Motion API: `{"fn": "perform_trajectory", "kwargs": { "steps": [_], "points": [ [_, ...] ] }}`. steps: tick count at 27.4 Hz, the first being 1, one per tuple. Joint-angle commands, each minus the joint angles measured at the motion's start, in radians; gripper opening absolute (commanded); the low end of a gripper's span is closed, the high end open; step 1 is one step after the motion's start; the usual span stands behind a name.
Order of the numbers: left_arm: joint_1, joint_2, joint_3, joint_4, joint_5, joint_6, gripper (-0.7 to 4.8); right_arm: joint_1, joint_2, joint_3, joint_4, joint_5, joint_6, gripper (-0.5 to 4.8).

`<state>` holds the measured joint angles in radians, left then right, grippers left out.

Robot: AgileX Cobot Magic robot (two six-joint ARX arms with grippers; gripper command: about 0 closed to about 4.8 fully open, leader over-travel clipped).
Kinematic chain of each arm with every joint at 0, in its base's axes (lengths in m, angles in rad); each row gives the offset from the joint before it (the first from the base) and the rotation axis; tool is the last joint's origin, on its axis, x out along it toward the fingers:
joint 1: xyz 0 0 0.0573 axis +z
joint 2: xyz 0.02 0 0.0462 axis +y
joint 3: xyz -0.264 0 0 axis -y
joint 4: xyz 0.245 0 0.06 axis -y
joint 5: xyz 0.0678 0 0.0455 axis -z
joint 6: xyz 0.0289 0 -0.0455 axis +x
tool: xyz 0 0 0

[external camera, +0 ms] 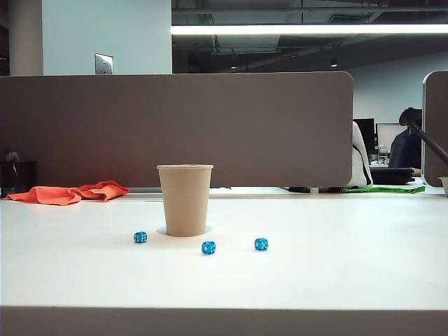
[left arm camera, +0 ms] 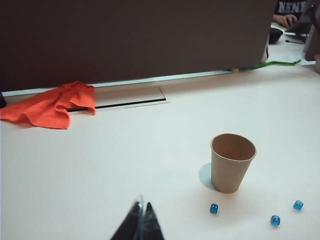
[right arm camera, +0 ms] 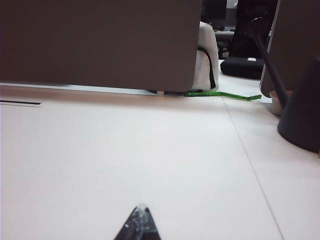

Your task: Pick up the dice with a different color and drop it into the paper cup.

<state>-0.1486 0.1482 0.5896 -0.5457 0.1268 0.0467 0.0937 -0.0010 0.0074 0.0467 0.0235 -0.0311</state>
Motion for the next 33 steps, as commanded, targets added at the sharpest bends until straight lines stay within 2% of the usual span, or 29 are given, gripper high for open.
{"fn": "perform_trajectory", "kwargs": {
  "steps": [1, 4, 9, 13, 18, 27, 33],
  "points": [
    [0.0, -0.042, -0.027, -0.002, -0.023, -0.001, -0.06, -0.001, -0.001, -0.001, 0.033, 0.001, -0.007, -0.01],
    [0.0, -0.047, -0.04, -0.019, -0.06, 0.002, -0.06, -0.001, -0.001, -0.001, 0.033, -0.001, -0.007, -0.01],
    [0.0, -0.048, -0.082, -0.021, -0.062, 0.002, -0.06, 0.0, -0.001, -0.001, 0.032, -0.009, -0.006, -0.01],
    [0.0, -0.072, -0.137, 0.01, -0.062, 0.002, -0.06, 0.0, -0.001, -0.001, 0.029, -0.062, -0.002, -0.01],
    [0.0, -0.147, -0.251, 0.135, -0.055, 0.002, -0.06, 0.0, -0.001, -0.001, 0.025, -0.079, -0.002, -0.01],
    [-0.001, -0.143, -0.376, 0.386, -0.053, 0.003, -0.06, -0.001, -0.001, -0.001, 0.026, -0.088, 0.006, -0.01],
    [-0.002, -0.143, -0.487, 0.485, -0.053, -0.007, -0.06, -0.001, -0.001, -0.001, 0.025, -0.003, 0.005, -0.01]
  ]
}}
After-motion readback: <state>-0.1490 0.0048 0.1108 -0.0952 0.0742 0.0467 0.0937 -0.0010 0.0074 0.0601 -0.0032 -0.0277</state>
